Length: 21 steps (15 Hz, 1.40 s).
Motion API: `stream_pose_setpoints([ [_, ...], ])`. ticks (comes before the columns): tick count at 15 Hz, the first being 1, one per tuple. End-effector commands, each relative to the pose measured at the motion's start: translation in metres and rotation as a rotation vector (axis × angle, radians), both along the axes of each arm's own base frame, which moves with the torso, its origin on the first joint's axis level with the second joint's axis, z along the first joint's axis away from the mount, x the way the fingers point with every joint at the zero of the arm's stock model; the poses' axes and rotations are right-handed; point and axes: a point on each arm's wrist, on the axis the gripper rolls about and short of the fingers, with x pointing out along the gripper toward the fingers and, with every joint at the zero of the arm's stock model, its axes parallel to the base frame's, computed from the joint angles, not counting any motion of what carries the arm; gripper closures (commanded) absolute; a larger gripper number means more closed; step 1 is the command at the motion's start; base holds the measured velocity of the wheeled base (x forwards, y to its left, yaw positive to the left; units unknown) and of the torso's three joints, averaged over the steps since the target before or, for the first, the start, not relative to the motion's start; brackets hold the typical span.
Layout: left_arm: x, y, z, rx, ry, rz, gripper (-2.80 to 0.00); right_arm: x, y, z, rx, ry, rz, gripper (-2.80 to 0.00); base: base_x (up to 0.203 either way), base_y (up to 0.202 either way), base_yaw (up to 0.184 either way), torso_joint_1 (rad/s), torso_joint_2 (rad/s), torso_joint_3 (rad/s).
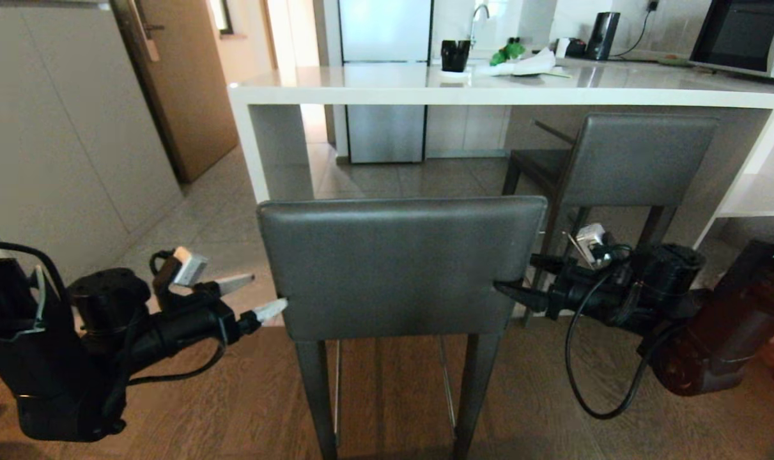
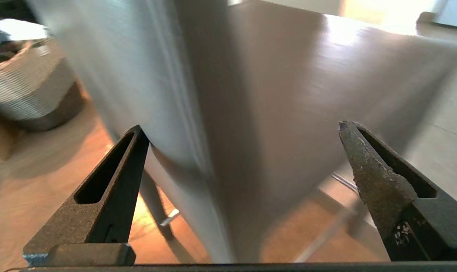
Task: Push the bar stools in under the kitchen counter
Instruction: Pull the gray chair out from under the dining table
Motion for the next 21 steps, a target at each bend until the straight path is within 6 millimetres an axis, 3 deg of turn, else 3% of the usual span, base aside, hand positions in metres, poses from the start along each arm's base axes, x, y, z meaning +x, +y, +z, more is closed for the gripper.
stream_pose_setpoints([
  [1,-0.01,0.016,-0.002,-0.001,0.021,0.056,-2.8,-0.005,-0.022,0.0,0.001,0.008,-0.059,-2.8,0.0,0.0,0.0,0.0,0.0,0.0],
  [4,-0.039,0.018,0.017,0.0,0.006,0.089,-2.8,-0.034,-0.029,-0.01,-0.01,0.083,-0.091,-2.8,0.0,0.0,0.0,0.0,0.0,0.0],
  [6,-0.066,0.017,0.015,0.001,0.063,0.154,-2.8,-0.063,-0.036,-0.014,-0.029,0.139,-0.132,-2.8,0.0,0.0,0.0,0.0,0.0,0.0],
  [8,-0.085,0.023,0.01,0.003,0.115,0.221,-2.8,-0.084,-0.044,0.003,-0.028,0.114,-0.171,-2.8,0.0,0.0,0.0,0.0,0.0,0.0],
  [10,-0.099,0.034,0.019,0.001,0.09,0.284,-2.8,-0.1,-0.06,0.022,-0.004,0.082,-0.253,-2.8,0.0,0.0,0.0,0.0,0.0,0.0],
  [12,-0.108,0.046,0.03,0.009,0.043,0.431,-2.8,-0.112,-0.084,0.038,0.042,0.059,-0.462,-2.8,0.0,0.0,0.0,0.0,0.0,0.0],
  [14,-0.109,0.048,0.038,0.003,0.016,0.646,-2.8,-0.116,-0.09,0.045,0.084,0.044,-0.721,-2.8,0.0,0.0,0.0,0.0,0.0,0.0],
  [18,-0.108,0.02,0.071,-0.098,-0.126,0.844,-2.8,-0.113,-0.089,0.066,0.169,-0.051,-1.127,-2.8,0.0,0.0,0.0,0.0,0.0,0.0],
  [21,-0.129,-0.018,0.083,-0.156,-0.167,0.815,-2.8,-0.14,-0.059,0.09,0.257,-0.119,-1.072,-2.8,0.0,0.0,0.0,0.0,0.0,0.0],
])
